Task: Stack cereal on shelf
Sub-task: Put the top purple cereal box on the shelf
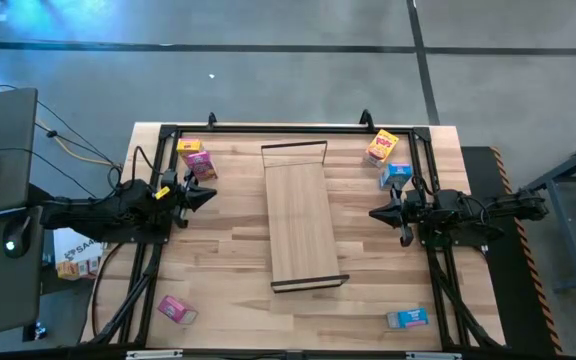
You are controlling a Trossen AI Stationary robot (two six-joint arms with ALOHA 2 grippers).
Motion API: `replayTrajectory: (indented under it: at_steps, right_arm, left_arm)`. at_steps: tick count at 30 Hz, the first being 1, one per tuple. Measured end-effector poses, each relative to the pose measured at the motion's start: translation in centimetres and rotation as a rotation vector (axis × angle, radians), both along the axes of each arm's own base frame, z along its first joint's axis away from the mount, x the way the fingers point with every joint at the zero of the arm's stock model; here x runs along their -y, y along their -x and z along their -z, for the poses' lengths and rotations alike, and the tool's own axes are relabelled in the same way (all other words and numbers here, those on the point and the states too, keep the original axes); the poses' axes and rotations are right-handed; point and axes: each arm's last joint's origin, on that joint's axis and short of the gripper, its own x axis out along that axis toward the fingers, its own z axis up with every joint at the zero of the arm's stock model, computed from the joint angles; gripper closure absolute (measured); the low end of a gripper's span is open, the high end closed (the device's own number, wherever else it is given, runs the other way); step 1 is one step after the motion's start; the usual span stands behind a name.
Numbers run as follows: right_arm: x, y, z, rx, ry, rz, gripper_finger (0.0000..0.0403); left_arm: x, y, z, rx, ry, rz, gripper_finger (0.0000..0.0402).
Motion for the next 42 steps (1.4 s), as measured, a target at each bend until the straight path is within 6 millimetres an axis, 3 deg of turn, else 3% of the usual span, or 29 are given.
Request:
replayTrajectory:
  at_steps: [10,14,19,22,27,30,36,42]
  right_arm:
    - [0.0,0.0,0.0,-0.001,0.0,0.0,0.0402]
    - [0.0,0.0,0.0,0.0,0.0,0.0,0.0402]
    - [0.0,0.0,0.0,0.0,0.0,0.0,0.0402]
    - [0.0,0.0,0.0,0.0,0.0,0.0,0.0402]
    - [0.0,0.0,0.0,-0.001,0.0,0.0,0.0402]
    - [0.0,0.0,0.0,-0.001,0.0,0.0,0.0402]
    - [0.0,0.0,0.0,-0.001,0.0,0.0,0.0402]
    - [0.0,0.0,0.0,0.0,0.0,0.0,0.0402]
  left_arm:
    - [-0.1,0.5,-1.7,0.196,0.094,-0.009,0.0401]
    - [-0.4,1.1,-2.6,0.305,0.141,-0.119,0.04]
    - [-0.7,1.0,-3.8,0.255,0.22,-0.194,0.0349]
    - [-1.0,0.7,-5.3,0.14,0.236,-0.231,0.0286]
    - [-1.8,0.5,-9.3,-0.163,0.21,-0.338,0.0175]
    - [-2.5,0.0,-12.1,-0.36,0.154,-0.411,0.0128]
    - [-5.3,-2.3,-14.5,-0.85,0.138,-0.505,0.0081]
    - [-9.7,-4.7,-14.3,-1.312,0.129,-0.449,0.0071]
